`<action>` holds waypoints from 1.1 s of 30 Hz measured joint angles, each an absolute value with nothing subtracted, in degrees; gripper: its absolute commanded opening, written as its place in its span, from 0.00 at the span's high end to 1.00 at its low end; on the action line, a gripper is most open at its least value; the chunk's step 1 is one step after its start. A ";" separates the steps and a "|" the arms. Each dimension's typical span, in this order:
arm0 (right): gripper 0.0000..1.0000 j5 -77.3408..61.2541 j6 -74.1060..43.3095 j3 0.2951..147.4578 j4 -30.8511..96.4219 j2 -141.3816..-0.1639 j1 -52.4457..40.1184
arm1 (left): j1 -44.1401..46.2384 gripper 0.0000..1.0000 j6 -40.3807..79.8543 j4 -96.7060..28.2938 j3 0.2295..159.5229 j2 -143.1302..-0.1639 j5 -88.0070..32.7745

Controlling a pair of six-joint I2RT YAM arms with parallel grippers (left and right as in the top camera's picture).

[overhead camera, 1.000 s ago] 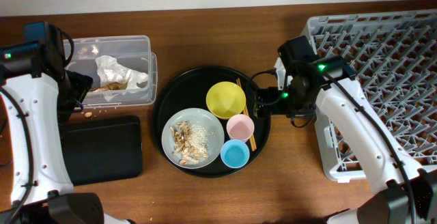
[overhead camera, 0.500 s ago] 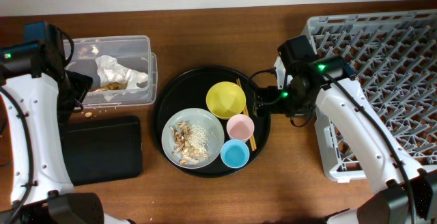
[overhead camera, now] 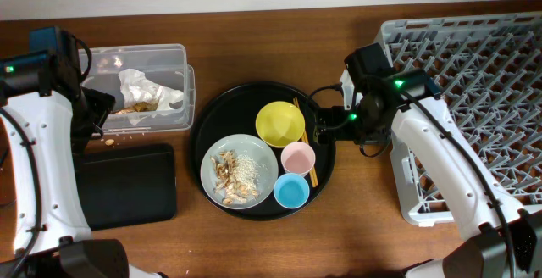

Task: Sort waste into correct bins and load items into the dishwasher rack
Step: 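Move the right gripper over the round tray toward the yellow bowl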

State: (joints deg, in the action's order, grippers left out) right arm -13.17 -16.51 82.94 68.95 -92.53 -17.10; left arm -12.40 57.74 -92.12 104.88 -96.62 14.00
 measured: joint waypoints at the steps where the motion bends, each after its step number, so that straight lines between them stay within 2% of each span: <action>1: 0.01 -13.17 -16.51 82.94 68.93 -92.53 -17.10 | -12.40 0.01 57.74 -92.12 104.88 -96.62 14.00; 13: 0.01 -16.51 -16.49 82.96 64.97 -92.53 -18.50 | -12.40 0.01 57.74 -92.12 104.88 -96.62 14.00; 27: 0.01 -16.25 -23.07 83.37 42.33 -95.79 -27.68 | -12.40 0.01 57.74 -92.14 104.88 -96.62 14.02; 33: 0.01 -15.42 -25.52 83.37 40.18 -101.56 -29.39 | -12.40 0.01 57.74 -92.12 104.88 -96.62 14.00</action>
State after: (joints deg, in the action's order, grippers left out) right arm -15.42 -25.52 83.37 40.18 -101.56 -29.39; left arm -12.40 57.74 -92.12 104.88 -96.62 14.00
